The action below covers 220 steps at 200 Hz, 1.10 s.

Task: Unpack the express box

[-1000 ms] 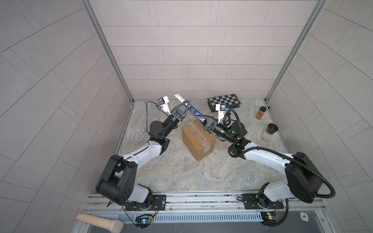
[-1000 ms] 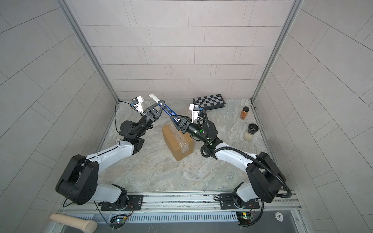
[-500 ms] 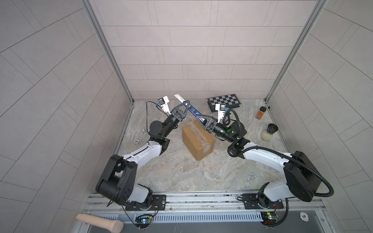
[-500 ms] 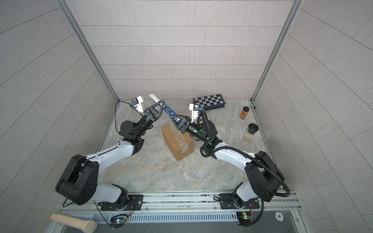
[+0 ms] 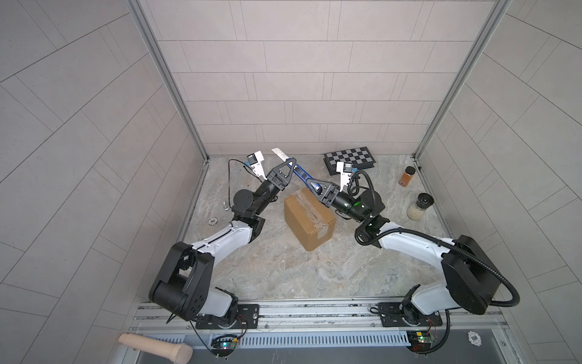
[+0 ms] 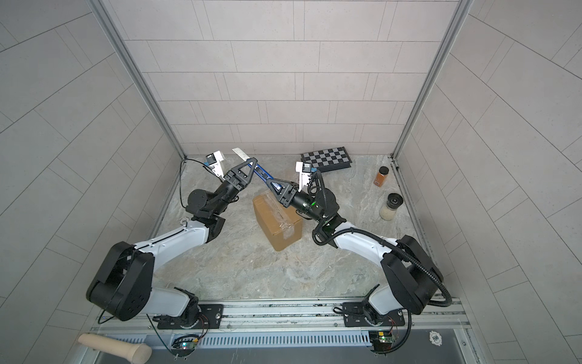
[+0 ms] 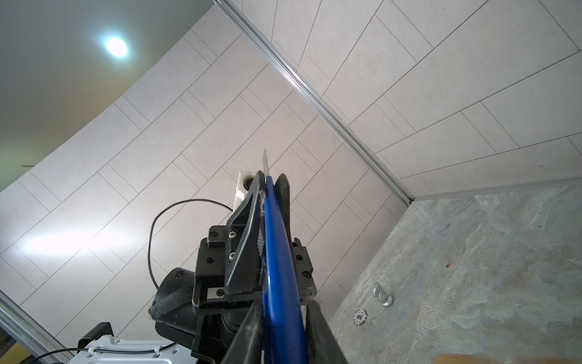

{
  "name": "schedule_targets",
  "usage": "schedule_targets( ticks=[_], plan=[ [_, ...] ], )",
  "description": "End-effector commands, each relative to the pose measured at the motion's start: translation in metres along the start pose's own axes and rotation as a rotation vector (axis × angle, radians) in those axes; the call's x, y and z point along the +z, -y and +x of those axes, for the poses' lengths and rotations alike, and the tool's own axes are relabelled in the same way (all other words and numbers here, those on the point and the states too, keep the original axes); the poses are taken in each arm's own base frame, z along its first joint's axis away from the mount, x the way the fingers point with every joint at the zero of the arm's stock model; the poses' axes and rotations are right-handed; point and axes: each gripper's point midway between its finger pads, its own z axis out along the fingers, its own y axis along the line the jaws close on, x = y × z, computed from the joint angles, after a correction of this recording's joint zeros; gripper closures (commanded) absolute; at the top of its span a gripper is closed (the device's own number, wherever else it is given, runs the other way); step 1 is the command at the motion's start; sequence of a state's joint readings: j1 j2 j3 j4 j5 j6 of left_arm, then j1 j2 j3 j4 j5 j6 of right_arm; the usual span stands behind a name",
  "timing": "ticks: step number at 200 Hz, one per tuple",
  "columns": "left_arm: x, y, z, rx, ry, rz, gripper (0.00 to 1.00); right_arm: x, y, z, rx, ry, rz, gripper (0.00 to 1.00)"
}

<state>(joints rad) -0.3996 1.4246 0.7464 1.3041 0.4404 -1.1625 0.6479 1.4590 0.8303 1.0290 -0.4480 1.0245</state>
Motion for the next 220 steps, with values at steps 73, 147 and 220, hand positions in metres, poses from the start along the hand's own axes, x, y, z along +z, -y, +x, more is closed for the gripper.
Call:
schedule_targets(
  ticks=[73, 147, 220],
  plan=[
    [-0.002, 0.019, -0.008, 0.035, 0.027, 0.056, 1.0, 0.005, -0.017, -0.01, 0.007, 0.028, -0.059, 0.88],
    [-0.012, -0.037, -0.004, 0.03, -0.02, -0.152, 0.0, -0.015, 0.017, -0.042, -0.012, 0.06, 0.11, 1.0],
    [-0.103, -0.109, 0.013, 0.359, -0.32, -0.831, 0.0, -0.11, 0.083, -0.071, -0.419, -0.21, 0.847, 1.0]
  ],
)
